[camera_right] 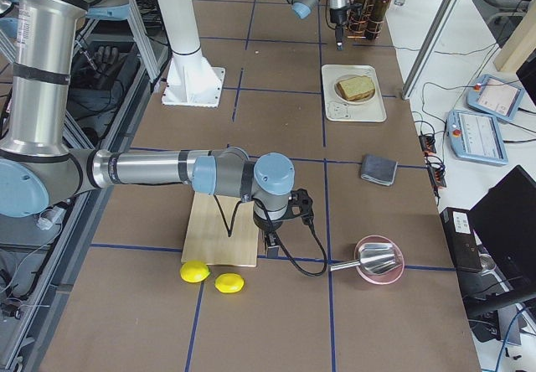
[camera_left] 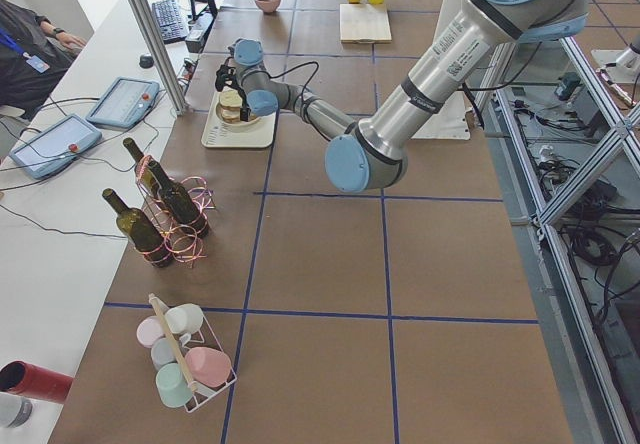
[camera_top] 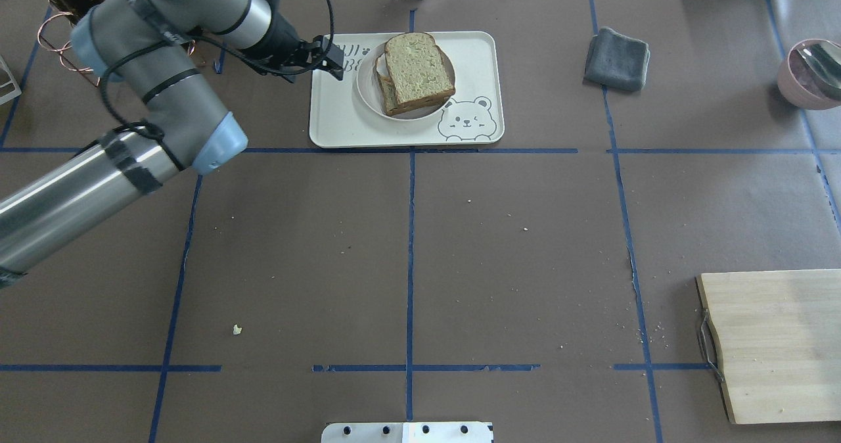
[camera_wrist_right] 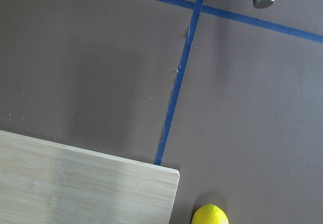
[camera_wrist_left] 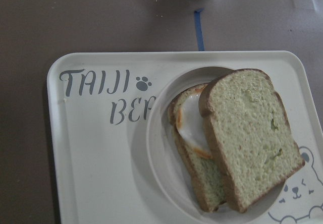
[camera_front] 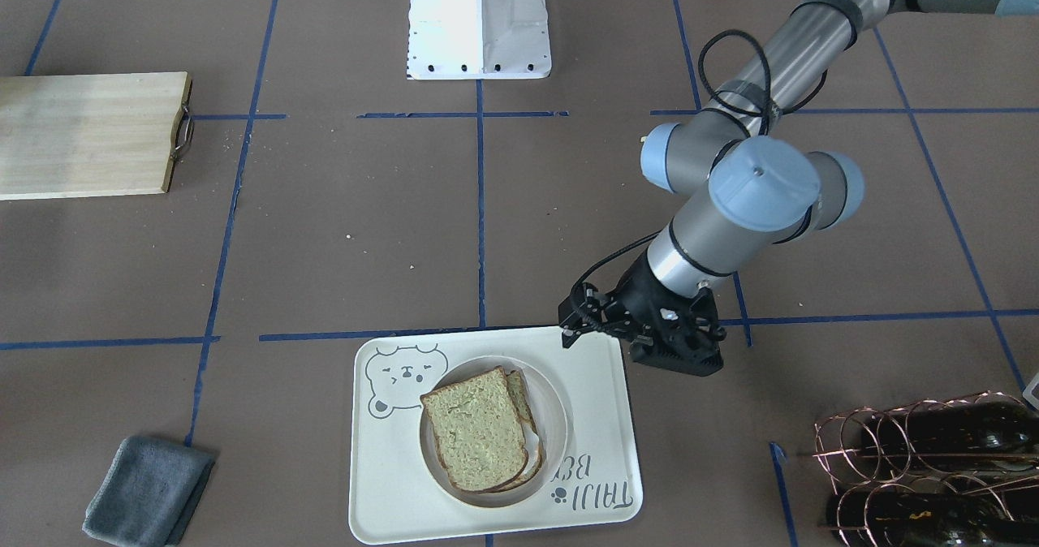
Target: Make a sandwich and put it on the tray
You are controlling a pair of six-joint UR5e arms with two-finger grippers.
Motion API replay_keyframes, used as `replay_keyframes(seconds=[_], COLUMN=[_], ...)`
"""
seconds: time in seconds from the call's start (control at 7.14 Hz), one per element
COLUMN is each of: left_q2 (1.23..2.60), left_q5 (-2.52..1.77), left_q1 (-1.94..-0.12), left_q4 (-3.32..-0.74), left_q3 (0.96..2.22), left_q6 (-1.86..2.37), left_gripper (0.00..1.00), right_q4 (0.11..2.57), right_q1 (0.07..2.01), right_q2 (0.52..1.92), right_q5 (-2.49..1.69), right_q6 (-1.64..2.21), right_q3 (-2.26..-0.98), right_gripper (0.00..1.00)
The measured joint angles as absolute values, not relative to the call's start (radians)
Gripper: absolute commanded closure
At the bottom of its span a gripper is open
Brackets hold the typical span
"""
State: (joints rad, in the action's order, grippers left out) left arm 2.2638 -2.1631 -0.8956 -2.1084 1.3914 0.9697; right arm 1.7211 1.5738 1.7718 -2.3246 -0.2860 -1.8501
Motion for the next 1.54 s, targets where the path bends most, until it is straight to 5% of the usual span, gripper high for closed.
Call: replay_keyframes(seconds=[0.28,0.56,1.12,1.54], left_q2=[2.048,1.867,1.526,1.394], left_q5=[-2.196,-2.214,-2.285,-2.287], left_q1=[-0.966,-1.106,-1.448,-1.503], left_q4=[-1.878,-1.698,-1.641,-1.639], left_q3=[1.74,1.944,1.963,1.921], left_q6=[0.738,0.472,0.082,0.065], left_gripper=[0.0,0.0,0.0,0.0], right_q4=[1.721,1.721,1.723,1.723], right_q1=[1.574,1.574,1.582,1.583], right_q2=[1.766,1.747,1.724,1.71], right_q5=[-2.327,-2.328,-2.334,-2.334], right_q6=[-0.287,-0.293,-0.285,-0.289], right_q3=[-1.846,-1.844,-1.843,-1.847], right_gripper=[0.0,0.0,0.0,0.0])
